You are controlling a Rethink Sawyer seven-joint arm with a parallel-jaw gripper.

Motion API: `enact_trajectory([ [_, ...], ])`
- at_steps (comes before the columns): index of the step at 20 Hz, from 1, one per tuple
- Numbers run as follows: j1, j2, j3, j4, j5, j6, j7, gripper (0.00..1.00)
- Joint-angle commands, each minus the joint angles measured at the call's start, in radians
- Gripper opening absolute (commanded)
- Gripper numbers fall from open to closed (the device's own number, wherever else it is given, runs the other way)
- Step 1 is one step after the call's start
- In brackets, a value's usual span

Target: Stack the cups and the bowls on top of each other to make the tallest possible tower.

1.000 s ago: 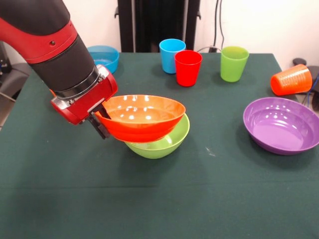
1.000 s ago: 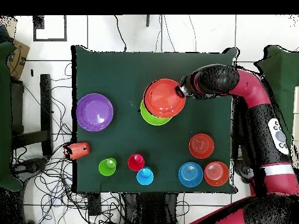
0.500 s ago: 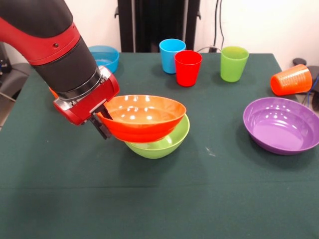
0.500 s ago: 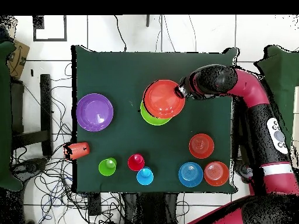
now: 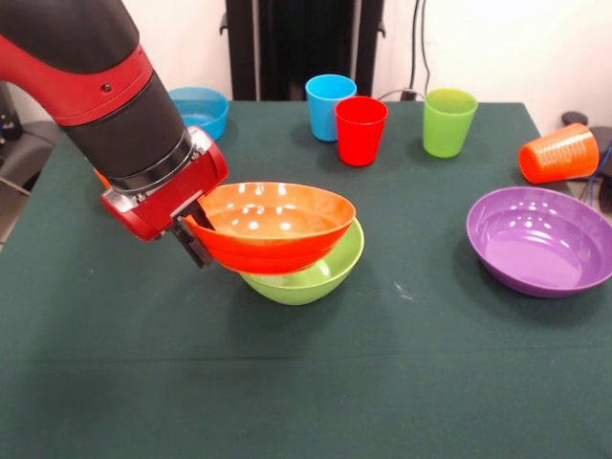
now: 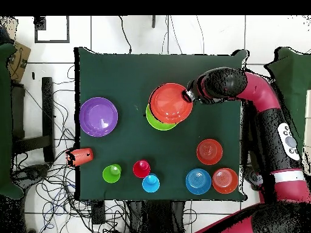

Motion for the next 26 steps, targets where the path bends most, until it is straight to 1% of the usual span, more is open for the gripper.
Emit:
enact_trajectory([
  [1, 0.035, 0.015, -0.051, 0.083, -0.019, 0.073, -0.166, 0.0],
  [13, 0.065, 0.003, -0.088, 0.067, -0.022, 0.154, -0.132, 0.0],
  [22, 0.06, 0.004, -0.085, 0.078, -0.023, 0.128, -0.127, 0.0],
  [26, 0.05, 0.008, -0.07, 0.087, -0.019, 0.088, -0.126, 0.0],
])
